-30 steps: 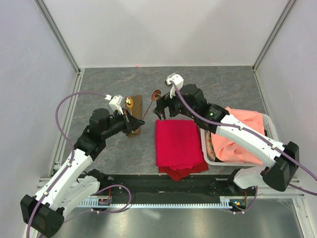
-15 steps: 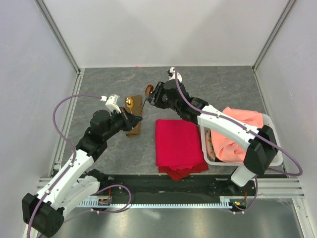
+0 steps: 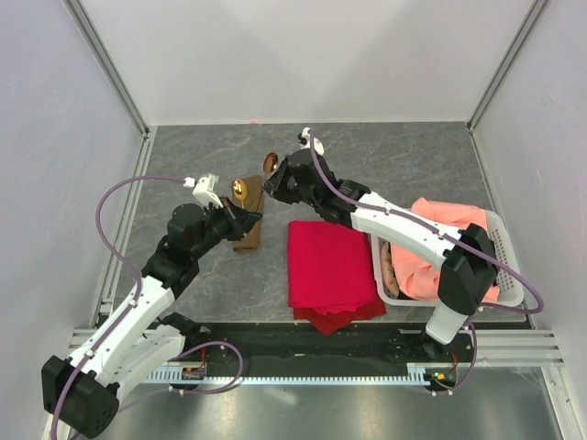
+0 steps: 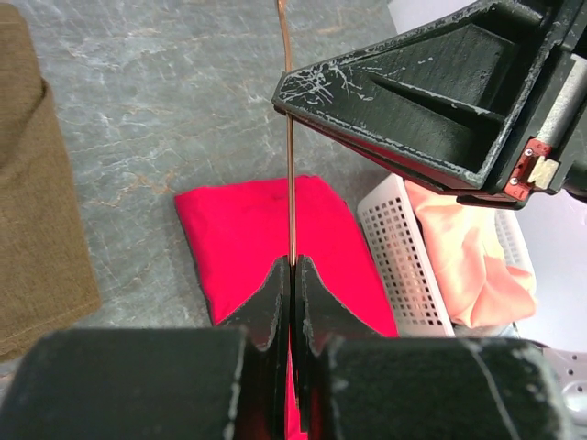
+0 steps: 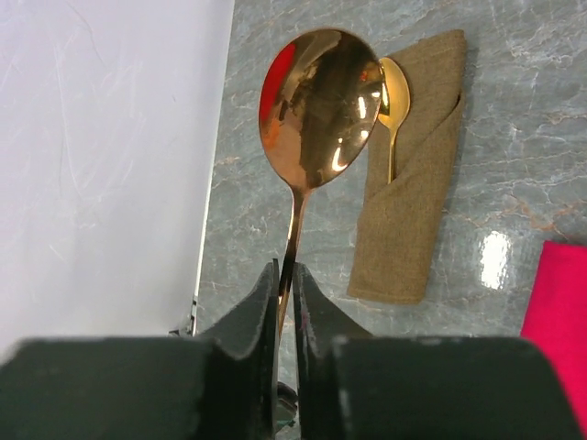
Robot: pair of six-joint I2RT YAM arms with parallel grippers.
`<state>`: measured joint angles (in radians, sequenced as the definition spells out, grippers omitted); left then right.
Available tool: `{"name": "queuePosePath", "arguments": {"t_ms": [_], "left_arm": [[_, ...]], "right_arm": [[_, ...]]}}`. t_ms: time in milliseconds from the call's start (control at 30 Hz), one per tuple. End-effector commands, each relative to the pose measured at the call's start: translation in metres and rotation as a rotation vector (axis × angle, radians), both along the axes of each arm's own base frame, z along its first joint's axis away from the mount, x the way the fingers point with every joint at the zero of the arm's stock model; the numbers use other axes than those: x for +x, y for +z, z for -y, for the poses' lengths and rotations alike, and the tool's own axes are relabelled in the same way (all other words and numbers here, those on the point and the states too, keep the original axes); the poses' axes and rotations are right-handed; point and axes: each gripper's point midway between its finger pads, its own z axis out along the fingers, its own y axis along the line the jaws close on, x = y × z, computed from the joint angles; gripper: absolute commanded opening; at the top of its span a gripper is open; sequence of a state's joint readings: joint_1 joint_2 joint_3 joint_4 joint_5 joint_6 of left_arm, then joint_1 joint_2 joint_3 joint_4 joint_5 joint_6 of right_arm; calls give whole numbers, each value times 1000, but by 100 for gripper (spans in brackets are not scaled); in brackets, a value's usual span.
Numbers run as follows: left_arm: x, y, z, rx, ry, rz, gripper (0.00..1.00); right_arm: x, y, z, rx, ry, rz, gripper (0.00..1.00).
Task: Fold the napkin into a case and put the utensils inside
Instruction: Pass from the left arm to the right, then insert the spoon into the folded napkin.
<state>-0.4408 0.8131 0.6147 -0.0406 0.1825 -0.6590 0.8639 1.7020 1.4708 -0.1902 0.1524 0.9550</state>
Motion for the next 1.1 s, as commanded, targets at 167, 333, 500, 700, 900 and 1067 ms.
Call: {"name": "queuePosePath", "arguments": {"t_ms": [167,333,500,700,900,1067], "left_arm": [[8,-10,-16,9,130,-92,34],[10,-52,-59,35,409,-280,55],[10,-88,-71,41,460,-386,29],[10,-126,-60,30,398,-493,5],[6,-149,-54,34,362,-538,2],[1,-162,-53,35,352,-562,2]], "right_arm": [[17,20,-22,18,13,74,0],[50,15,-25,-125,-14,214,0],[86,13,-27,-244,-92,337,0],[121,-5,-41,-344,-116,441,0],[141,-38,-62,-373,-106,453,0],[153,-55,-74,-363,-110,453,0]]}}
